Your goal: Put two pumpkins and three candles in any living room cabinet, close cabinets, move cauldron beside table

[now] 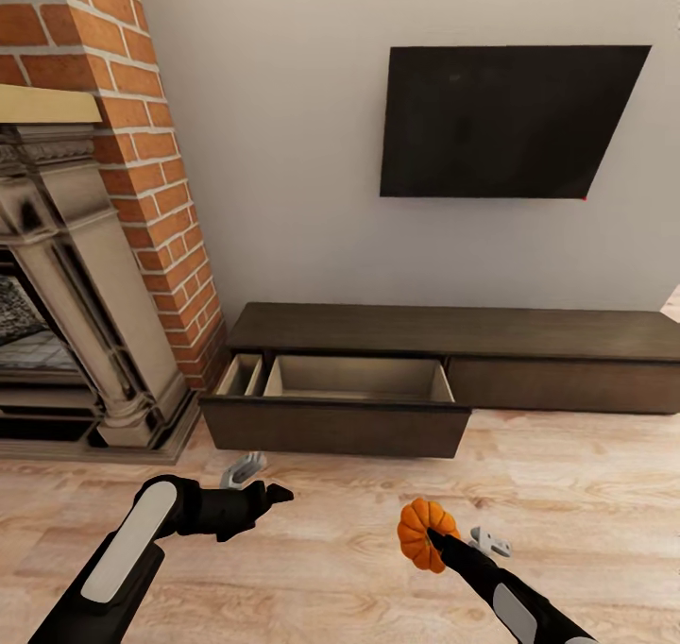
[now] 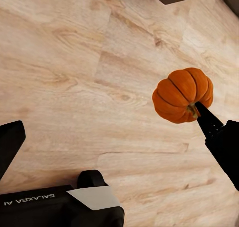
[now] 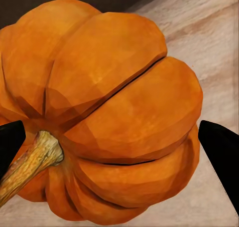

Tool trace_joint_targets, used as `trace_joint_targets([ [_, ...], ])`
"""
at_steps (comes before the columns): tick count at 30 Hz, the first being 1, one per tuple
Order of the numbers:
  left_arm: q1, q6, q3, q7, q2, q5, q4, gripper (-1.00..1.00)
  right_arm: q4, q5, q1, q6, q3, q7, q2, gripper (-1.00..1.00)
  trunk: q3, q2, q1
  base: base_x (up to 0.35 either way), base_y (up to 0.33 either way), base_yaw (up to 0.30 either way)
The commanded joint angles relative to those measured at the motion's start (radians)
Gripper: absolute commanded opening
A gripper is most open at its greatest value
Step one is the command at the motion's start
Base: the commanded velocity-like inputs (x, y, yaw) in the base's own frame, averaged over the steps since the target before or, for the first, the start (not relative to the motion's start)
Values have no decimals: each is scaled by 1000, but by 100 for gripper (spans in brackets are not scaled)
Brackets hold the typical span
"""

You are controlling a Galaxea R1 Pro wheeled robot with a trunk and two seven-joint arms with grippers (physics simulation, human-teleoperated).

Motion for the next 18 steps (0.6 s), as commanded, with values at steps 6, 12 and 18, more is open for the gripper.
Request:
trace_joint_targets([
  [6, -1, -2, -3, 14, 0, 4, -1, 100, -8, -10, -1, 9, 10, -7, 1, -100, -1, 0, 0, 76, -123, 0],
  [12, -1, -6, 1, 20, -2, -178, -16, 100, -82, -2, -2, 214, 18, -241, 59, -100, -1, 0, 0, 58, -70, 0],
  [18, -8, -9, -21, 81, -62, -238, -34, 100, -657, -10, -2, 589, 154, -765, 122, -100, -1, 0, 0, 3, -3, 0],
])
